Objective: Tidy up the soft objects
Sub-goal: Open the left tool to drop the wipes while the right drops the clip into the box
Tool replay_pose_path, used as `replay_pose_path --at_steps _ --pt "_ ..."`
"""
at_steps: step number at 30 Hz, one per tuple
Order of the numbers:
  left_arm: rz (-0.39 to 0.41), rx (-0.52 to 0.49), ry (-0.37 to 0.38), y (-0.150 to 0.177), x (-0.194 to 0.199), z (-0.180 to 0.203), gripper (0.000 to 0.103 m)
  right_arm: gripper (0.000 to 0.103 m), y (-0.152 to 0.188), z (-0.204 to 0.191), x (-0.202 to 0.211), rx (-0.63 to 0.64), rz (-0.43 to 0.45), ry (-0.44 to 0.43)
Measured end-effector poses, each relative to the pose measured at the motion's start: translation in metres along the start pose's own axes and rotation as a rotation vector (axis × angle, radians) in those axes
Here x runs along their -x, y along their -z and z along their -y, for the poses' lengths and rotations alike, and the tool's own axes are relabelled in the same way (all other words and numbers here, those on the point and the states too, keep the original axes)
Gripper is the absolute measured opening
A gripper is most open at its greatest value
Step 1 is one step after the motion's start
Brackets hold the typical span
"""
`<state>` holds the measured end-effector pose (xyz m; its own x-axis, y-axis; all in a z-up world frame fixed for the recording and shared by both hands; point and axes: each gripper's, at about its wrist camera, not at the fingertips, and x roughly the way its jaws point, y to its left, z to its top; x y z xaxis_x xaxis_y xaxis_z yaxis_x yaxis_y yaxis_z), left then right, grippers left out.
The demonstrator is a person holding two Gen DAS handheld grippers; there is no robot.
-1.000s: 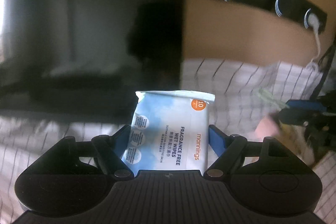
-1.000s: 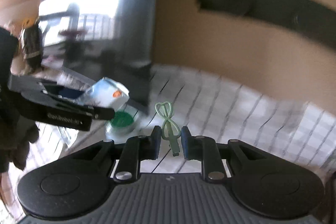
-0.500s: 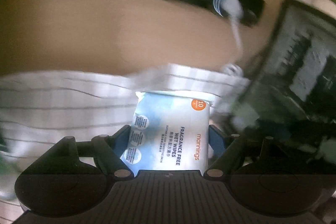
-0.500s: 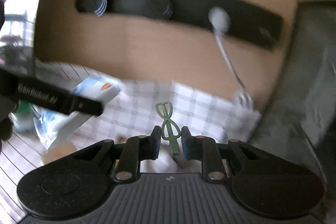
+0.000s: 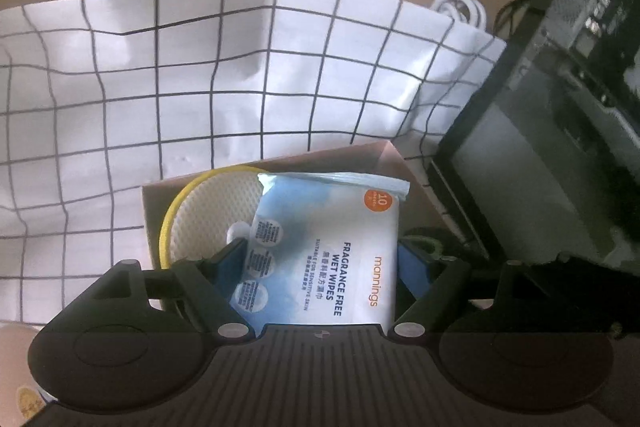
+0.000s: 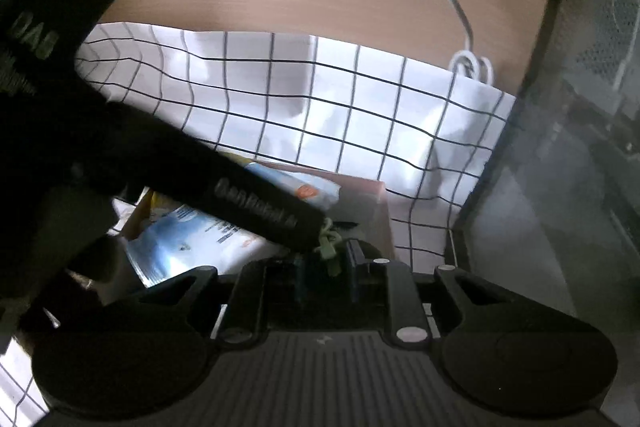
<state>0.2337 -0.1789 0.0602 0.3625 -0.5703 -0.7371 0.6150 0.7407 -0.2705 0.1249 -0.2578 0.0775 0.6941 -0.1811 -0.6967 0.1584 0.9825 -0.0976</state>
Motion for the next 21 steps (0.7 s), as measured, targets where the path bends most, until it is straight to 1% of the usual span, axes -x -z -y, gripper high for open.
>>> replay_pose_path --at_steps 2,3,6,7,8,9,10,12,15,17,21 --pt "0.01 0.02 0.023 -0.001 0.005 -0.005 0.084 0.022 0.002 -0.004 0.001 0.019 0.013 -0.008" --pt "0.017 0.023 0.027 -0.001 0.008 -0.007 0.084 0.024 0.003 -0.007 0.001 0.028 0.02 -0.012" --pt "0.057 0.03 0.029 -0.003 0.021 -0.01 0.083 0.037 0.002 -0.009 -0.001 0.024 0.013 -0.029" --pt "0.075 0.032 0.043 -0.004 0.025 -0.012 0.083 0.043 0.001 -0.007 -0.002 0.012 0.009 -0.039" --pt "0.092 0.026 0.058 -0.006 0.028 -0.011 0.083 0.047 0.0 -0.003 -0.001 -0.005 0.01 -0.055" --pt "0.099 0.014 0.06 -0.007 0.032 -0.011 0.083 0.054 0.0 0.0 0.0 -0.031 0.009 -0.075" --pt "0.098 -0.005 0.053 -0.008 0.034 -0.01 0.083 0.057 0.0 0.003 0.002 -0.055 0.01 -0.087" --pt "0.098 -0.03 0.04 -0.008 0.037 -0.008 0.083 0.058 0.001 0.003 0.007 -0.074 0.015 -0.099" --pt "0.167 0.026 0.038 -0.01 0.054 -0.015 0.083 0.058 0.004 -0.003 0.019 -0.048 0.026 -0.081" --pt "0.207 0.042 0.045 -0.009 0.068 -0.02 0.083 0.058 0.008 -0.007 0.029 -0.049 0.036 -0.077" --pt "0.234 0.039 0.044 0.001 0.09 -0.028 0.083 0.058 0.009 -0.015 0.039 -0.079 0.063 -0.05"
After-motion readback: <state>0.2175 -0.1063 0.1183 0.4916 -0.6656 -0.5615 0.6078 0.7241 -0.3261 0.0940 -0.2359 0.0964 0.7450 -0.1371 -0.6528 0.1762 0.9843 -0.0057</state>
